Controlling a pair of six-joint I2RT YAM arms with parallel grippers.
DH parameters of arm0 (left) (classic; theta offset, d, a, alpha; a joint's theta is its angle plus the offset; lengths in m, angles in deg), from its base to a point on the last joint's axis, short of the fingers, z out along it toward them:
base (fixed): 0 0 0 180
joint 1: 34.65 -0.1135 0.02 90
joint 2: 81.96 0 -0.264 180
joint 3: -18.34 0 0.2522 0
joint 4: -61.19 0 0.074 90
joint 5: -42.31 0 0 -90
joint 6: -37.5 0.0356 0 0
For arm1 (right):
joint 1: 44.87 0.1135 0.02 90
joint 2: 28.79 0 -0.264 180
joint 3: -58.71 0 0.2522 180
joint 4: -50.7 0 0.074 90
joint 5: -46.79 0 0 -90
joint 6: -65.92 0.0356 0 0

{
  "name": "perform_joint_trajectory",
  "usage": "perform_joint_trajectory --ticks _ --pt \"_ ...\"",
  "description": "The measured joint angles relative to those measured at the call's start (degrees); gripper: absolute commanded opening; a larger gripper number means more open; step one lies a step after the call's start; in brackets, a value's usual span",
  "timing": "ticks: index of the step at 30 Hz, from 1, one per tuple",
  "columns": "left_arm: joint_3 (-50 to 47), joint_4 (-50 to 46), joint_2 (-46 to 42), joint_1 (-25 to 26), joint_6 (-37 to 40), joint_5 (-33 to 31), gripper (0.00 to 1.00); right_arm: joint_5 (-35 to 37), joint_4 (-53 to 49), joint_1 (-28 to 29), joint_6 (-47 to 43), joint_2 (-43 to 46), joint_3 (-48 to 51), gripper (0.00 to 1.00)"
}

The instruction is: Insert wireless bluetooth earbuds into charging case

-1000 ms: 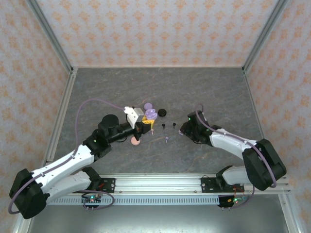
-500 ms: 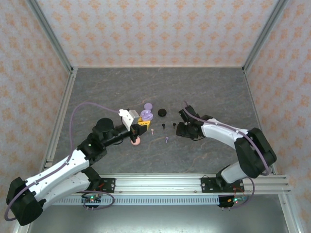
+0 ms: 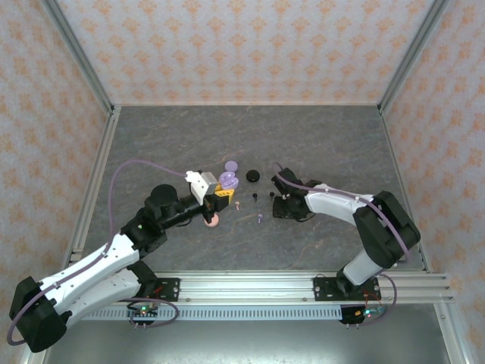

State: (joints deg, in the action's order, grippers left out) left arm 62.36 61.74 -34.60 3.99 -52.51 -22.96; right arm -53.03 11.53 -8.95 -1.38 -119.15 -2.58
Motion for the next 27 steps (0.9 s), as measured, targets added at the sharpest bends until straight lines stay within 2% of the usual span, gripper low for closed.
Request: perform_joint_trajectory --ticks 10,18,27 --pt "0.0 0.0 0.0 0.0 0.0 -0.2 0.05 4.9 -1.7 1.6 -2.7 -1.2 -4.7 0.42" --pt "0.0 0.0 0.0 0.0 0.0 -0.2 0.05 5.5 -2.3 1.6 -3.1 -3.5 -5.3 0.44" --pt "0.0 0.0 0.0 0.0 0.0 -0.4 0.05 4.2 -2.3 1.5 -2.9 -4.8 -5.3 0.35"
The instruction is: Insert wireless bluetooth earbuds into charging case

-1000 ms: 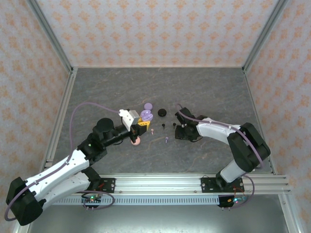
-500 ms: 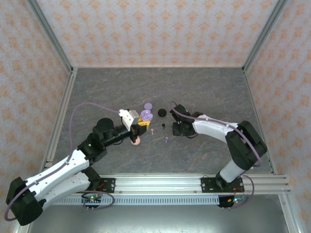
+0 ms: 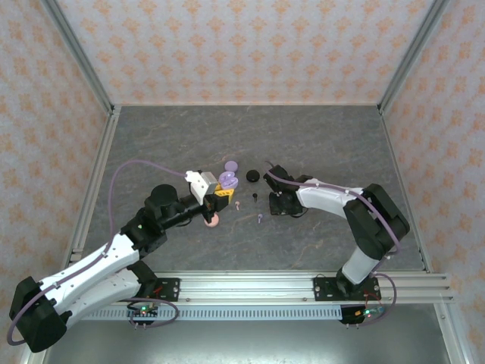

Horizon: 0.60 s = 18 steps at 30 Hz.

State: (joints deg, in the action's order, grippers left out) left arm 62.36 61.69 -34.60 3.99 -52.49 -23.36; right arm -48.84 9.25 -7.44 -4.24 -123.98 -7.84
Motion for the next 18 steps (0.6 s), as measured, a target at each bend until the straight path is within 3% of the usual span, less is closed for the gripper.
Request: perform_joint_trajectory --ticks 6,11,18 --pt "0.0 0.0 0.0 0.0 0.0 -0.4 0.05 -3.5 0.3 -0.2 0.7 0.4 0.1 0.31" --pt "0.0 0.0 0.0 0.0 0.0 -0.7 0.05 -6.6 0.2 -0.1 1.1 1.4 0.1 0.33" --pt "0.0 -1.1 -0.5 0.0 0.0 -0.8 0.05 -1.7 -5.8 -0.1 0.3 1.7 -4.9 0.38"
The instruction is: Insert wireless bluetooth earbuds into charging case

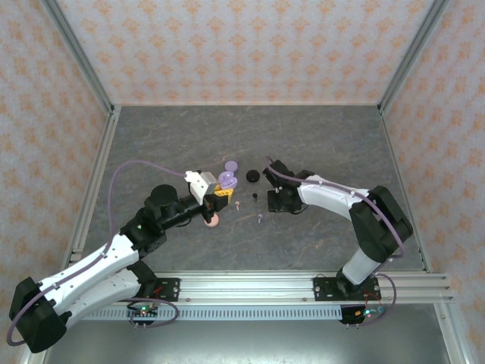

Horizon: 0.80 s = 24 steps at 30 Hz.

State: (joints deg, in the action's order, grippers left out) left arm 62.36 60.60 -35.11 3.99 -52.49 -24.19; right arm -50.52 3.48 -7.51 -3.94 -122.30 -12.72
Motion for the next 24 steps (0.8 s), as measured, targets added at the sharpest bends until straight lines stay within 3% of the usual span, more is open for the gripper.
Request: perform_joint_trajectory --ticks 8,24 --pt "0.0 -0.2 -0.9 0.0 0.0 0.0 0.05 3.6 -5.0 0.0 -1.6 -6.6 -8.8 0.38" --pt "-0.8 -1.0 -2.1 0.0 0.1 -0.5 0.05 3.3 -8.8 -0.6 -2.4 -12.4 -10.8 0.33"
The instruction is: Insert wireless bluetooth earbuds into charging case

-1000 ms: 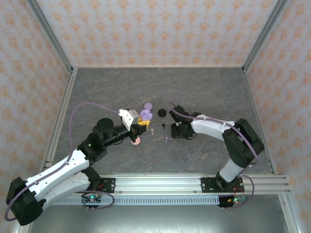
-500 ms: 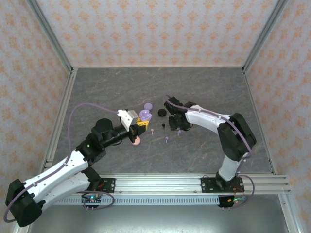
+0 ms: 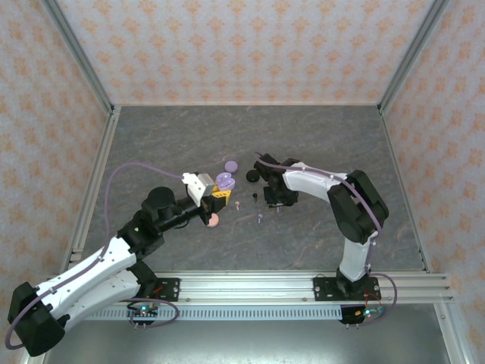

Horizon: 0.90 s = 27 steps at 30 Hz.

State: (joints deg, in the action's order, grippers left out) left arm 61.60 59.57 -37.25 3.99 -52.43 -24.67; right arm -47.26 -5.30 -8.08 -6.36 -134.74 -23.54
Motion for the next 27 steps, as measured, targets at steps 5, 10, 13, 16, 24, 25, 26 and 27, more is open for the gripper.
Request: perform_joint_trajectory --ticks 5,10,13,16,24,25,26,27 --pt "0.0 0.0 0.0 0.0 0.2 -0.1 0.05 -1.1 0.3 -0.3 0.0 -0.6 0.0 0.30" --pt "0.0 0.0 0.0 0.0 0.4 -0.2 0.05 -1.8 0.4 -0.4 0.0 -0.6 0.0 0.26" --pt "0.0 0.0 0.0 0.0 0.4 -0.5 0.05 -2.4 0.6 -0.5 0.1 -0.6 0.0 0.22" --pt "0.0 0.0 0.0 0.0 0.4 -0.7 0.05 -2.9 1.1 -0.9 0.1 -0.2 0.5 0.21" --pt "0.0 0.0 0.1 0.0 0.3 -0.8 0.05 -4.5 4.5 -2.3 0.2 6.6 6.3 0.20" --pt "0.0 0.0 0.1 0.0 0.3 -0.8 0.05 -4.9 5.2 -2.5 0.2 8.1 7.1 0.20" --pt "0.0 0.0 0.2 0.0 0.3 -0.8 0.05 -5.2 6.0 -2.7 0.2 9.6 7.7 0.20" --pt "0.0 0.1 0.4 0.0 0.2 -0.8 0.05 -5.6 7.0 -2.9 0.3 11.5 8.4 0.20"
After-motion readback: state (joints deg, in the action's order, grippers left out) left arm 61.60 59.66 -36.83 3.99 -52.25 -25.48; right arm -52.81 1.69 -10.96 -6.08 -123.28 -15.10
